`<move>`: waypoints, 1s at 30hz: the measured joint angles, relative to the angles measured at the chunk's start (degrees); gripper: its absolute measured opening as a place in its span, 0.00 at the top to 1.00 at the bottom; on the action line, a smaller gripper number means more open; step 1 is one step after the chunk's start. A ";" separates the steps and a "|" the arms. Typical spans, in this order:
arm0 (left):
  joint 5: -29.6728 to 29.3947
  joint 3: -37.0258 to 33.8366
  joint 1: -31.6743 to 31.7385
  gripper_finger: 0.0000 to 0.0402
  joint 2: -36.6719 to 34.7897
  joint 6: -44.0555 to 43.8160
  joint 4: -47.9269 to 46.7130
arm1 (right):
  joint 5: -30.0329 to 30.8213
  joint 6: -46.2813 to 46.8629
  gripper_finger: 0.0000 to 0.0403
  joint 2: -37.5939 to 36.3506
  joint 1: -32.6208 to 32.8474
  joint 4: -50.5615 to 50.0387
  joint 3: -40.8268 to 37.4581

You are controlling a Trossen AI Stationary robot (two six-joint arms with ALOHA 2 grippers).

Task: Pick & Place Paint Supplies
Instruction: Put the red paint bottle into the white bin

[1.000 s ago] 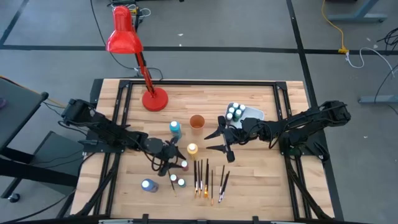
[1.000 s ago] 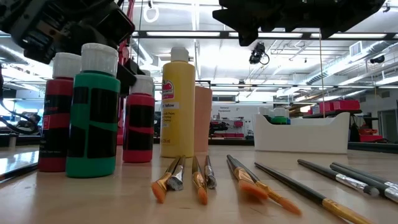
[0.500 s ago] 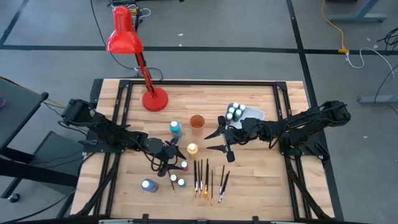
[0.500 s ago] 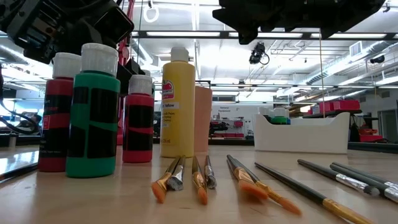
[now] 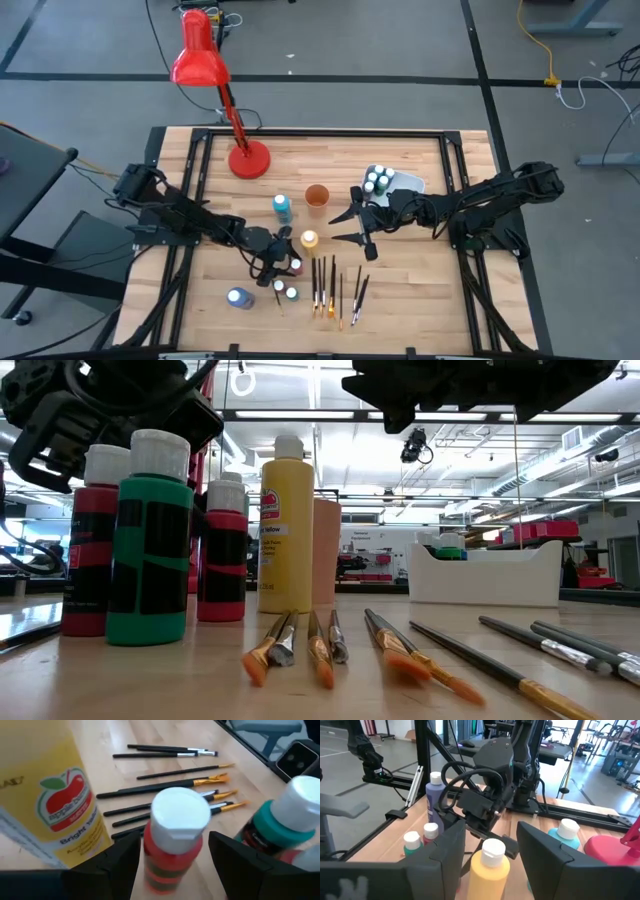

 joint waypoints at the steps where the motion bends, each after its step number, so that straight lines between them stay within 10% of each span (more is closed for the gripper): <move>1: 0.01 0.00 0.00 0.39 -0.01 0.13 0.19 | 0.00 -0.01 0.55 0.00 0.00 0.00 0.00; 11: -0.16 0.02 0.04 0.61 -0.04 0.17 0.59 | 0.00 0.06 0.55 0.00 0.00 -0.24 0.02; 24: 1.34 3.52 0.25 0.59 -1.32 2.42 3.01 | -0.12 0.09 0.54 1.77 2.32 6.62 0.02; 30: 0.57 9.94 0.51 0.62 -3.45 6.68 -10.27 | -0.29 0.20 0.46 3.63 4.54 9.38 1.20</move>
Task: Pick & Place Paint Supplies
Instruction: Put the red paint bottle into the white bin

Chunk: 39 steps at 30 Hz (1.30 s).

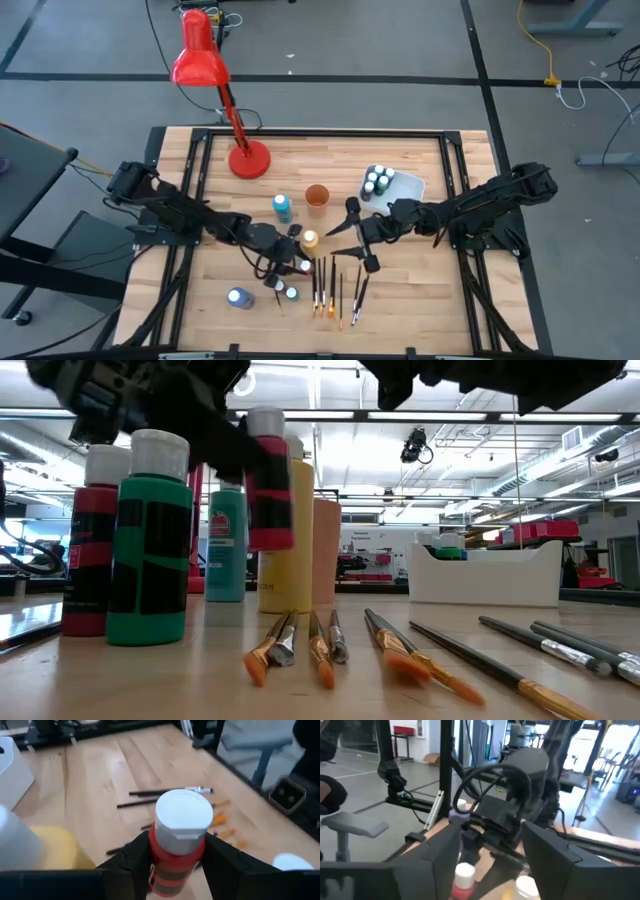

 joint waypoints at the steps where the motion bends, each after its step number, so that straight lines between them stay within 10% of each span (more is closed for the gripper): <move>1: -0.10 1.59 0.21 0.61 -0.07 0.93 -2.41 | -0.48 0.60 0.44 0.36 0.15 -1.16 0.81; 12: -1.70 10.44 0.41 0.61 -0.25 8.88 -14.69 | -4.86 -5.48 0.45 11.16 3.42 -28.31 18.01; 39: -3.91 10.45 0.41 0.60 -0.25 10.09 -14.62 | 3.34 -11.54 0.51 14.10 3.22 -32.87 20.52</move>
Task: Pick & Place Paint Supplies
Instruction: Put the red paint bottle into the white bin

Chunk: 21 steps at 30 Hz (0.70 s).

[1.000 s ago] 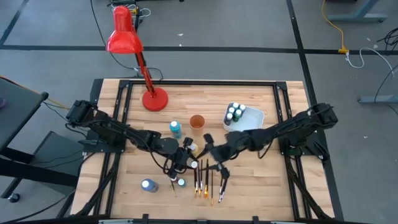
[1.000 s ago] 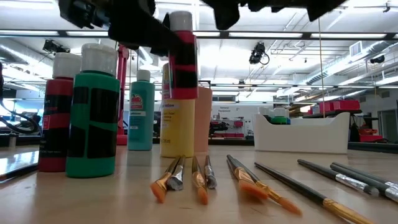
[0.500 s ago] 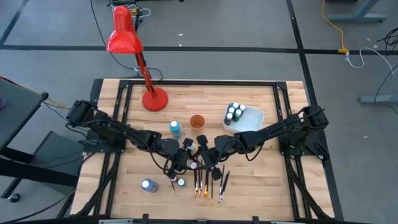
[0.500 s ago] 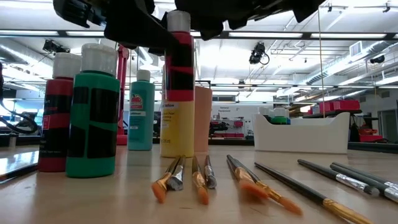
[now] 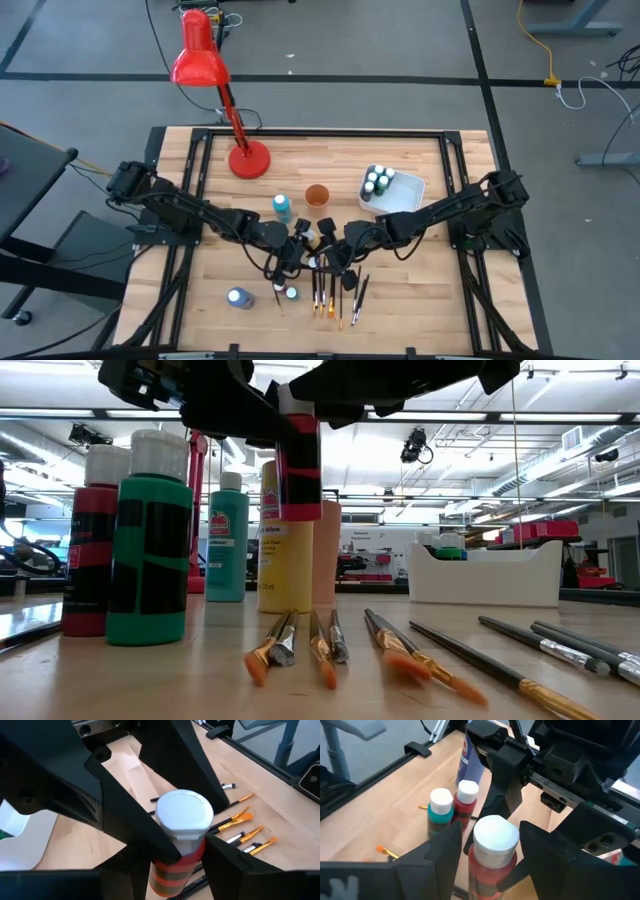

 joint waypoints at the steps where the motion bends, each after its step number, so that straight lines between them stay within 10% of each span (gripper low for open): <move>1: -0.10 -0.02 0.00 0.60 0.00 0.04 0.10 | 0.19 -0.30 0.53 0.00 0.00 0.00 0.00; 8: -0.19 -0.02 0.00 0.60 0.00 0.24 0.51 | -0.04 -0.12 0.71 -0.02 -0.02 0.02 0.00; 21: -0.15 0.02 0.02 0.53 0.00 -0.13 0.85 | -1.37 1.10 0.68 -1.29 0.04 -2.86 -0.01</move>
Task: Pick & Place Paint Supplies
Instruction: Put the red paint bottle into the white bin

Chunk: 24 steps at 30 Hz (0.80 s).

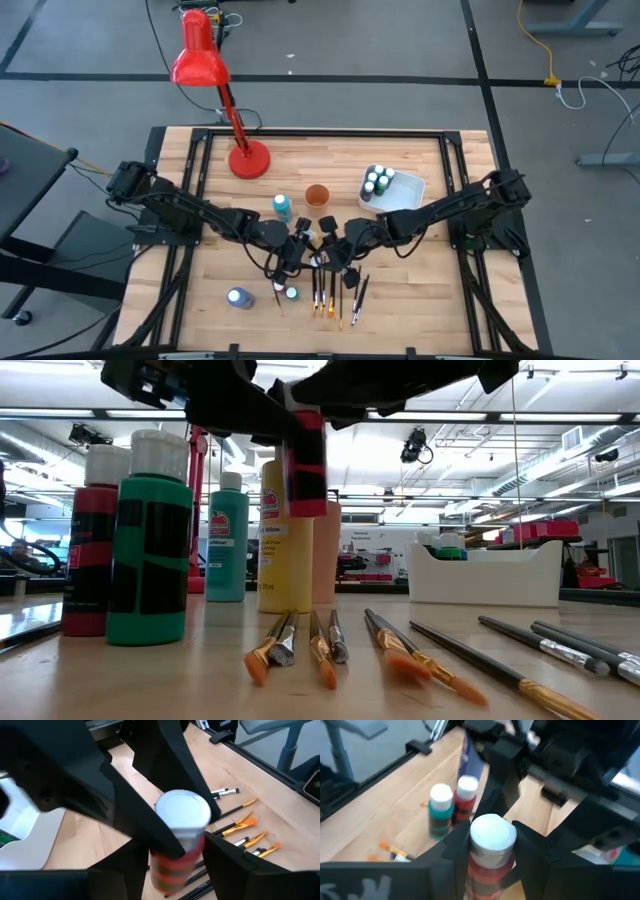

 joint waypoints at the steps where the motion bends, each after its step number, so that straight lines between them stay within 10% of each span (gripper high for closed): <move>1: 0.04 0.00 0.00 0.52 0.00 -0.11 -0.02 | -0.10 0.20 0.69 -0.36 0.02 -1.05 -0.06; 16: 0.35 0.07 -0.07 0.47 -0.07 -0.03 -0.24 | 0.75 10.21 0.70 -14.89 1.30 -22.10 -0.06; 24: 0.33 0.04 -0.04 0.49 -0.07 -0.02 -0.20 | 24.65 11.67 0.71 -27.93 5.10 -39.55 -0.06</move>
